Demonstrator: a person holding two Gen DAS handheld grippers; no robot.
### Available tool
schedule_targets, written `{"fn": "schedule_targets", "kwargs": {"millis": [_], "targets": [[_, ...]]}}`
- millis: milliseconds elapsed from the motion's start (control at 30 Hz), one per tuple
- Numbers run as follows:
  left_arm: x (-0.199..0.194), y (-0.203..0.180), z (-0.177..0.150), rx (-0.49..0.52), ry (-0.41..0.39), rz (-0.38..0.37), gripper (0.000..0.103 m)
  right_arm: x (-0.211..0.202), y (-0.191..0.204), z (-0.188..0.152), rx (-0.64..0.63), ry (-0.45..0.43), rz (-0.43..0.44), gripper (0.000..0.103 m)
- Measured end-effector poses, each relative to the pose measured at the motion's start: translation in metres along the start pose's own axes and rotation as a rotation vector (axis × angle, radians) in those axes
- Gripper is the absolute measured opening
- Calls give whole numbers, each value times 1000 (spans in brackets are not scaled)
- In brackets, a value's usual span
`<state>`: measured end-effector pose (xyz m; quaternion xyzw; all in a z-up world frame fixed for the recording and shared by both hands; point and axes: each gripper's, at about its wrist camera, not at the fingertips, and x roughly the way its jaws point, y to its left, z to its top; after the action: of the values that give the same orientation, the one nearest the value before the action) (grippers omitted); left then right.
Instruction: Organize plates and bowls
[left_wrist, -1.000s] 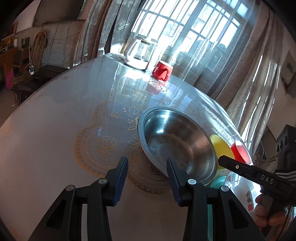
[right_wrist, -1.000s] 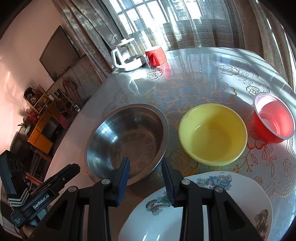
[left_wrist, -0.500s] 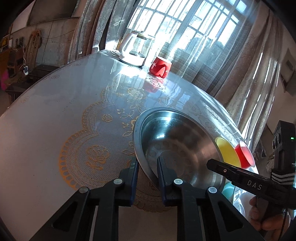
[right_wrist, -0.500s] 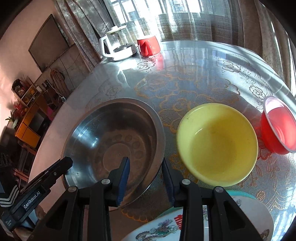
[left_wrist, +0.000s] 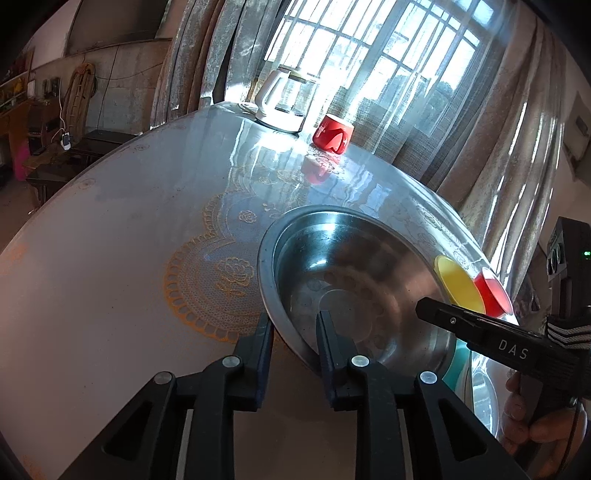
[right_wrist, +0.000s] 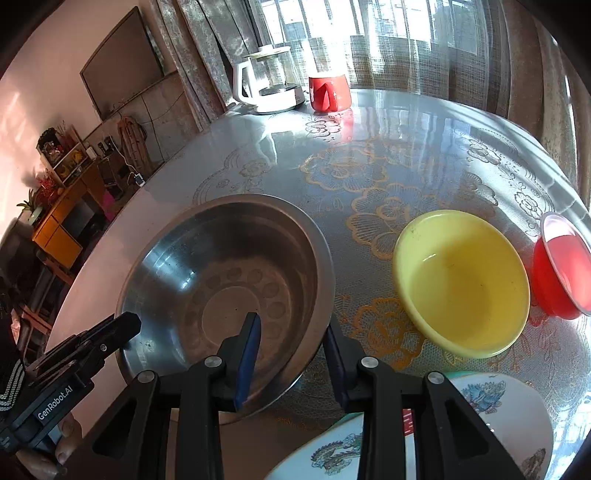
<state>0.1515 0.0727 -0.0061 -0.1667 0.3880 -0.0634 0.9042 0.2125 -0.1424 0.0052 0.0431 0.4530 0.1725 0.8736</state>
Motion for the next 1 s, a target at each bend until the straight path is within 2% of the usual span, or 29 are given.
{"fn": "schedule_targets", "kwargs": {"millis": [300, 600, 1000], "targets": [[-36, 18, -27, -46, -15, 0, 25, -9, 29, -21, -64, 4, 23, 34], [-72, 34, -56, -49, -39, 39, 26, -26, 60, -61, -115, 1, 70, 36], [-90, 40, -74, -54, -29, 67, 26, -37, 80, -96, -140, -14, 92, 36]]}}
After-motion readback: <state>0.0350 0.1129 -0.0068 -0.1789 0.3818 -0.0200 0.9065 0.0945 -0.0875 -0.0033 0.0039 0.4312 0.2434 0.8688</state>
